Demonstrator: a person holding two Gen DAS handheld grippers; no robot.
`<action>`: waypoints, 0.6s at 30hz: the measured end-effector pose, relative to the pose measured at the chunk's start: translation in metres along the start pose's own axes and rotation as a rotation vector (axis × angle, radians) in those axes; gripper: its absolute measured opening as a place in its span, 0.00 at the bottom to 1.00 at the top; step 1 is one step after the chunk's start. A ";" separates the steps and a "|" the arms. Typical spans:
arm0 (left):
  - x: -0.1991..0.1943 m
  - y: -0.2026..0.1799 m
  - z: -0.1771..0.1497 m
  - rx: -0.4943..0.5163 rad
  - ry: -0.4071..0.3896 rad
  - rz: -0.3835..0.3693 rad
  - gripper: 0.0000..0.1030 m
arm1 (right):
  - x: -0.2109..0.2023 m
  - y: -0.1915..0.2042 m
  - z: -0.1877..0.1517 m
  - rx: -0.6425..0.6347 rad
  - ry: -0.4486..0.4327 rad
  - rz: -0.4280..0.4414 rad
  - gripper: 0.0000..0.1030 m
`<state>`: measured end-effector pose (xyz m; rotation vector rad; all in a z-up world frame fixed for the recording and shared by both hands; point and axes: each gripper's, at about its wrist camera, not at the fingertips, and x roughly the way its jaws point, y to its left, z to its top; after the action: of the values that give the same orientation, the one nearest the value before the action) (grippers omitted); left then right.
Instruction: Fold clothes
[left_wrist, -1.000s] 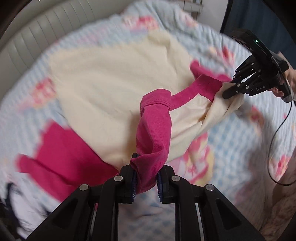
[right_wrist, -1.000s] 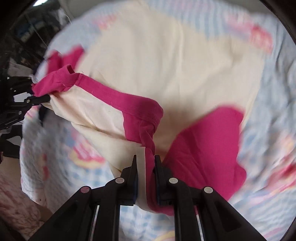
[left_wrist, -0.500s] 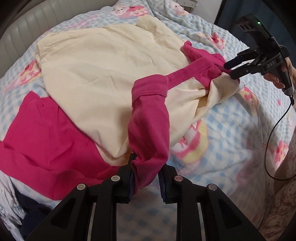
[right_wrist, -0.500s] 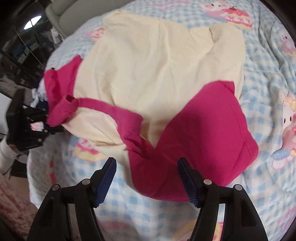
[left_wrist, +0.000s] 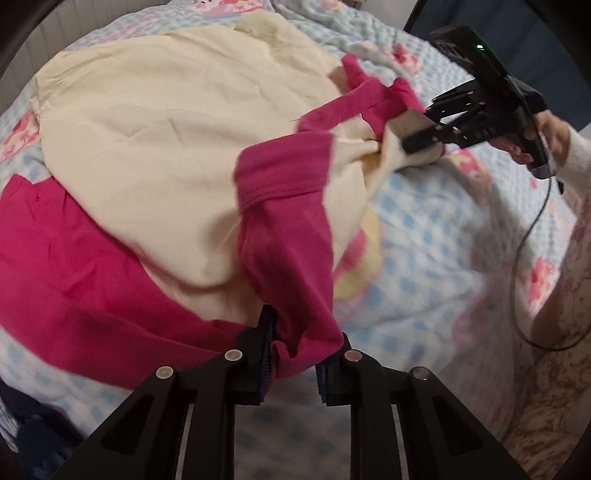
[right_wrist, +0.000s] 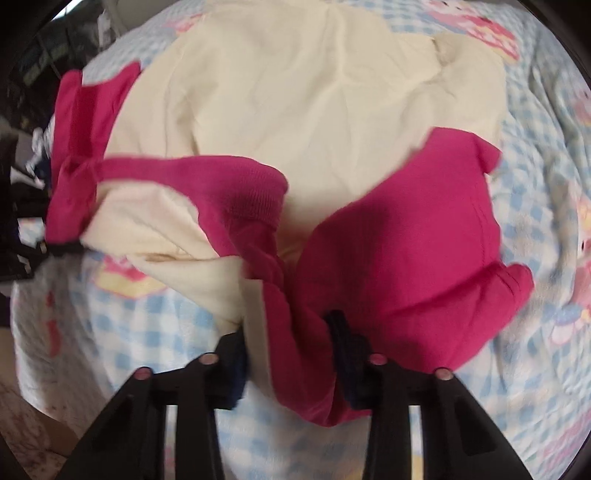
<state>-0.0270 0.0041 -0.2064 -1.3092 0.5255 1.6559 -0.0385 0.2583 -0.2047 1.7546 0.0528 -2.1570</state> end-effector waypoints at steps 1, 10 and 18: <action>-0.004 -0.002 -0.002 -0.001 -0.007 -0.015 0.14 | -0.007 -0.006 0.000 0.022 -0.005 0.018 0.26; 0.013 -0.046 -0.030 0.062 0.065 -0.093 0.12 | -0.036 -0.032 -0.046 0.054 0.023 0.088 0.31; -0.006 -0.037 -0.049 -0.041 0.018 -0.142 0.20 | -0.069 -0.070 -0.067 0.262 -0.078 0.164 0.51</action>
<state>0.0304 -0.0193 -0.2099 -1.3603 0.4015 1.5458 0.0149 0.3581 -0.1675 1.7378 -0.3962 -2.1882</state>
